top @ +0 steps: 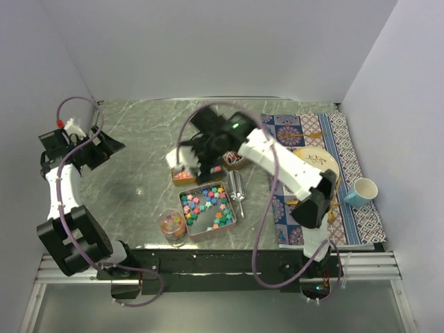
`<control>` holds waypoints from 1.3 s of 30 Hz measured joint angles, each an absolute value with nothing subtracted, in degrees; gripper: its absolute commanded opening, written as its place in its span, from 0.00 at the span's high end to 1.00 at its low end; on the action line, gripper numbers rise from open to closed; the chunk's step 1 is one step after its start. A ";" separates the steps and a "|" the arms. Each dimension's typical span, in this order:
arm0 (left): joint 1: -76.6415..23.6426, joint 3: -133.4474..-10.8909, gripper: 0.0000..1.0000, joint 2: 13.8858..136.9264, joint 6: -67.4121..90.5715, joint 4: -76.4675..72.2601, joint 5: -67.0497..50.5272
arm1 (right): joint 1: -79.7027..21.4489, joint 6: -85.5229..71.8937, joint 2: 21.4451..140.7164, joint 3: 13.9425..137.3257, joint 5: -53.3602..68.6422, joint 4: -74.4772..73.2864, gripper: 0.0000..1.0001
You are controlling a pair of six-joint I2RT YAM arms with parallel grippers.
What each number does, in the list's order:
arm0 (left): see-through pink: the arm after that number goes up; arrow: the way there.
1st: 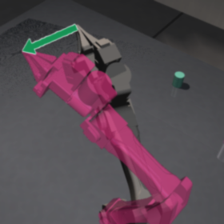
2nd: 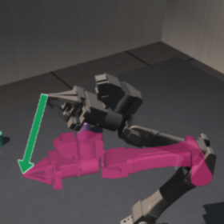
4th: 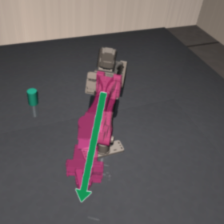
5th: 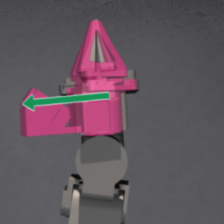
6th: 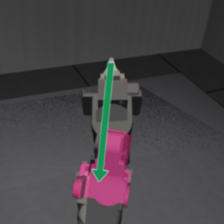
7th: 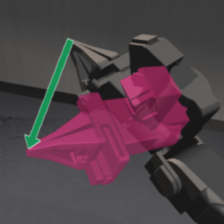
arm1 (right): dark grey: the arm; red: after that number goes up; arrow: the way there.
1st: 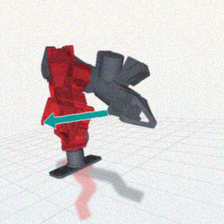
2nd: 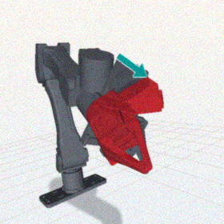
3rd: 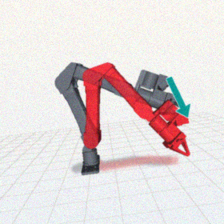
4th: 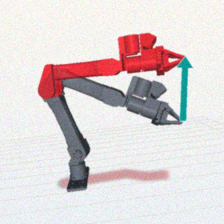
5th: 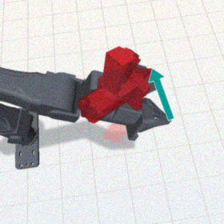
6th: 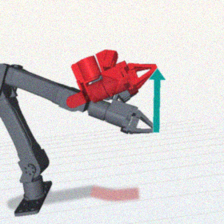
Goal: Pack the candies
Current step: Close the bottle lid on the packing bottle.
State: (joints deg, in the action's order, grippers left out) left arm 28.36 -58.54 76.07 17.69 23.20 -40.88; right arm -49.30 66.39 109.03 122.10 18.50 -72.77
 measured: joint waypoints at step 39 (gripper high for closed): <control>44.82 -61.43 0.03 72.12 17.43 31.27 -48.69 | -74.22 62.70 128.11 124.88 9.98 -67.51 0.07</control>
State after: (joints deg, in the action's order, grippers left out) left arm 44.82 -61.43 72.12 17.43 31.27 -48.69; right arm -74.22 62.70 128.11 124.88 9.98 -67.51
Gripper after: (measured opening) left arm 0.969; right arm 0.927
